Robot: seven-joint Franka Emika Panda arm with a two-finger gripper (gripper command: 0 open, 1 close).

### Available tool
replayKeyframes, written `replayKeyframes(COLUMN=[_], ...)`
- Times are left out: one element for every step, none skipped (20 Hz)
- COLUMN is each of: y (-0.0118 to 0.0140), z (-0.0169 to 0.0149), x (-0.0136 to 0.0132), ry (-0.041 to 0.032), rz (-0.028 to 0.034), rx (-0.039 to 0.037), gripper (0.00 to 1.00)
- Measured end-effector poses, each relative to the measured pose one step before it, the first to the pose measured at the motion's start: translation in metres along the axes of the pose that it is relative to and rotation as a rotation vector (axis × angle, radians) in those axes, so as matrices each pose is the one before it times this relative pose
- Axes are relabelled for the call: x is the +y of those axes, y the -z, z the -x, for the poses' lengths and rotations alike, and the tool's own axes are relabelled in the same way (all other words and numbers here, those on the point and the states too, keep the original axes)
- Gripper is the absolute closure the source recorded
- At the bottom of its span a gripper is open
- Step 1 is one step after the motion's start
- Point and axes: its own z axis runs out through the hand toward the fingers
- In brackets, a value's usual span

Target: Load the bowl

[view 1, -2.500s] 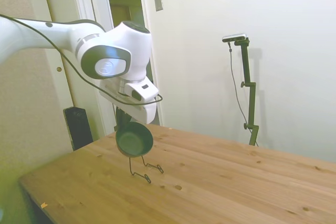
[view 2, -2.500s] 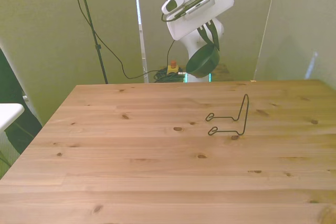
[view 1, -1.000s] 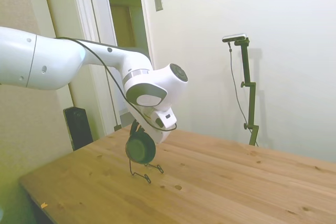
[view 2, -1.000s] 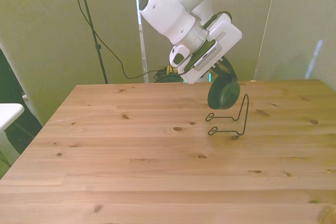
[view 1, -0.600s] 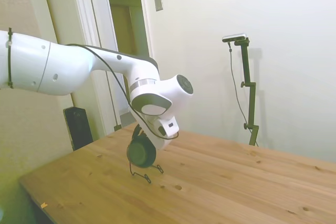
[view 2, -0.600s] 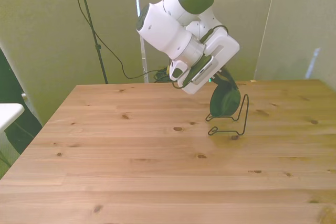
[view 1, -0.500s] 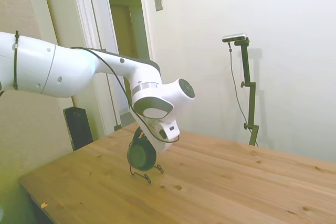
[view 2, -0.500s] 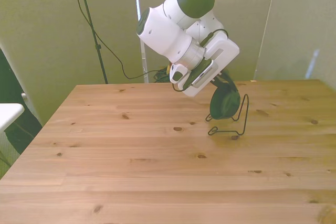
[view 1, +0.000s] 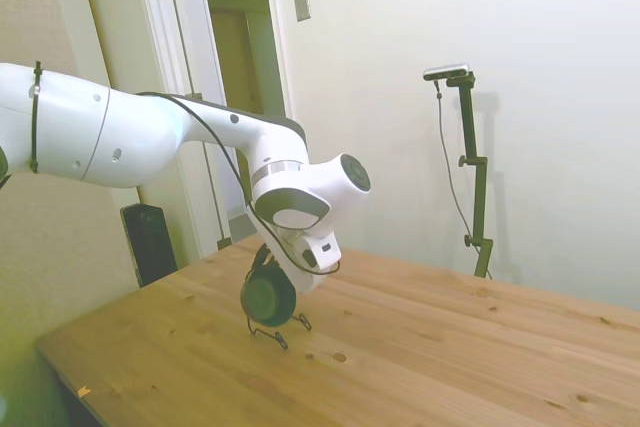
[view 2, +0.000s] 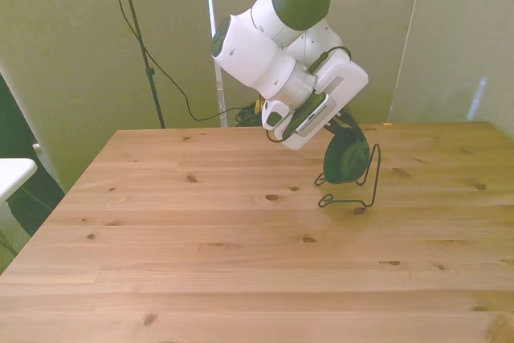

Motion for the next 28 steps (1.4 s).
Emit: replayKeyframes(y=[-0.00076,-0.00003,0.00128,0.00241,0.00316,0.00345,0.00401,0.00444,0.00269,0.00078,-0.00073,-0.00162,-0.00182,-0.00181,-0.00193,-0.00252,-0.00277,-0.00332,-0.00323,-0.00365,-0.00377,-0.00335,-0.00353,-0.00318,-0.00258,-0.00259,-0.00267,-0.00206], z=[0.00032,0.00123,0.00208,0.00265,0.00312,0.00257,0.00212,0.00021,-0.00204,-0.00315,-0.00362,-0.00285,-0.00198,-0.00058,0.0003,0.0007,0.0004,-0.00061,-0.00187,-0.00255,-0.0032,-0.0026,-0.00181,-0.00053,0.00027,0.00046,0.00051,-0.00042], x=[-0.00121,-0.00147,-0.00167,-0.00174,-0.0018,-0.00128,-0.00059,0.0009,0.00212,0.00251,0.0022,0.00104,-0.00027,-0.00125,-0.00105,-0.00102,-0.00068,0.00003,0.0006,0.00116,0.00147,0.00072,0.00016,-0.00091,-0.00162,-0.00137,-0.00047,0.00074], ry=[0.00236,0.00425,0.0059,0.00705,0.00699,0.00526,0.00317,-0.00103,-0.00501,-0.00671,-0.00589,-0.00329,-0.00018,0.00299,0.00337,0.00286,0.00137,-0.00089,-0.00267,-0.0041,-0.005,-0.00287,-0.00126,0.00149,0.00289,0.00264,0.00078,-0.00176], rz=[0.00025,-0.00006,-0.00116,-0.00242,-0.00316,-0.0035,-0.00422,-0.00489,-0.0029,-0.00092,0.00072,0.00185,0.00227,0.00225,0.00209,0.00261,0.00265,0.0026,0.00153,0.00233,0.00255,0.00233,0.00301,0.00257,0.00154,0.00216,0.00234,0.00138], rx=[0.00296,0.00193,0.00229,0.00387,0.00482,0.00524,0.00591,0.00647,0.00375,0.00097,-0.00109,-0.0021,-0.00204,-0.00191,-0.00239,-0.00309,-0.00275,-0.00209,0.00221,0.00085,0.00017,0.00012,-0.00232,-0.00129,0.00286,0.00302,-0.0006,0.00219], gripper=[1.0,1.0,1.0,1.0,1.0,1.0,1.0,1.0,1.0,1.0,1.0,1.0,1.0,1.0,1.0,1.0,1.0,1.0,1.0,1.0,1.0,1.0,1.0,1.0,1.0,1.0,1.0,1.0])
